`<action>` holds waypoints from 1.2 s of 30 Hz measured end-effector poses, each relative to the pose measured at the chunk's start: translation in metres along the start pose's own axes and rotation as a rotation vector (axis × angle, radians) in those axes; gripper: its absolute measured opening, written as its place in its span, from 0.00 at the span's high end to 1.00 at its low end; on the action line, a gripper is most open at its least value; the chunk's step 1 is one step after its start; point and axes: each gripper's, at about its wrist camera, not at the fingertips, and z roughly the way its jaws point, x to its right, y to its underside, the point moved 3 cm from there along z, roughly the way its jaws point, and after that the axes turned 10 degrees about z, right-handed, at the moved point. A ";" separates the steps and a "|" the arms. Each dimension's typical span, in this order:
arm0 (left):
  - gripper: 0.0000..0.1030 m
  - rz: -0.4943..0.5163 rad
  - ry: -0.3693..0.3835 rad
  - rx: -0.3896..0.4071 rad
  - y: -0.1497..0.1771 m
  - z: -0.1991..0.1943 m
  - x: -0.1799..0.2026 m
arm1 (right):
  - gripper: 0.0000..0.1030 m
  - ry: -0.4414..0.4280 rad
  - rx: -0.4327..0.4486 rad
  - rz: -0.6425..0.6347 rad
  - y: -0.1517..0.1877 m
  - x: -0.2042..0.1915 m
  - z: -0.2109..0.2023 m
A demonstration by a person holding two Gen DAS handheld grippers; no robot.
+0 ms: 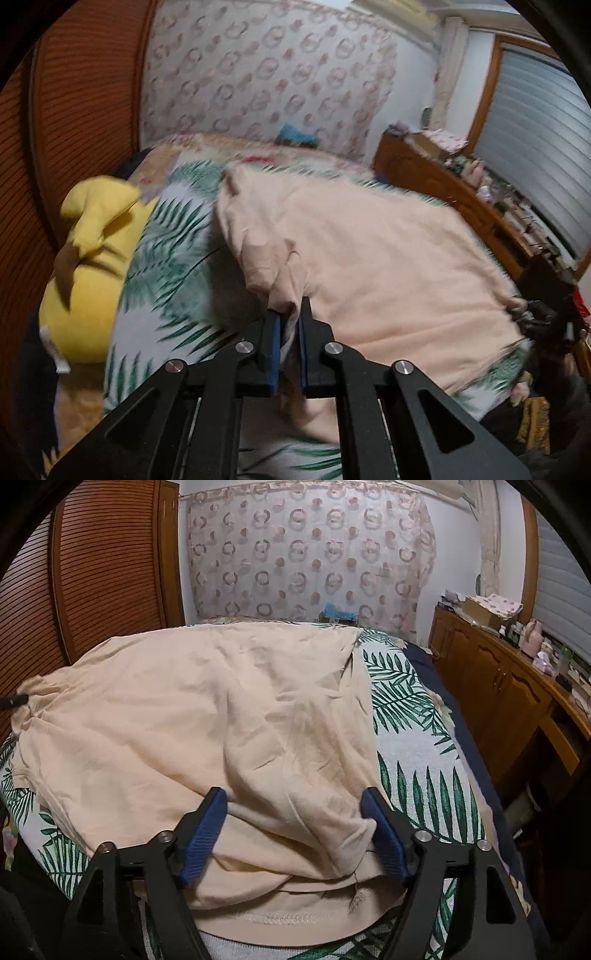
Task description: Fold small clothes
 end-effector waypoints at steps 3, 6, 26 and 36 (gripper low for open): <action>0.92 0.052 0.050 0.027 -0.021 -0.003 0.028 | 0.23 -0.001 -0.016 -0.007 -0.002 -0.001 -0.002; 0.92 0.098 0.120 0.054 -0.042 -0.003 0.060 | 0.23 -0.025 -0.037 0.009 -0.006 0.000 -0.007; 0.93 0.308 0.396 0.080 -0.126 0.034 0.222 | 0.23 -0.078 0.005 0.096 -0.003 0.050 -0.056; 0.93 0.402 0.509 0.090 -0.160 0.030 0.301 | 0.23 -0.095 0.044 0.138 -0.001 0.070 -0.070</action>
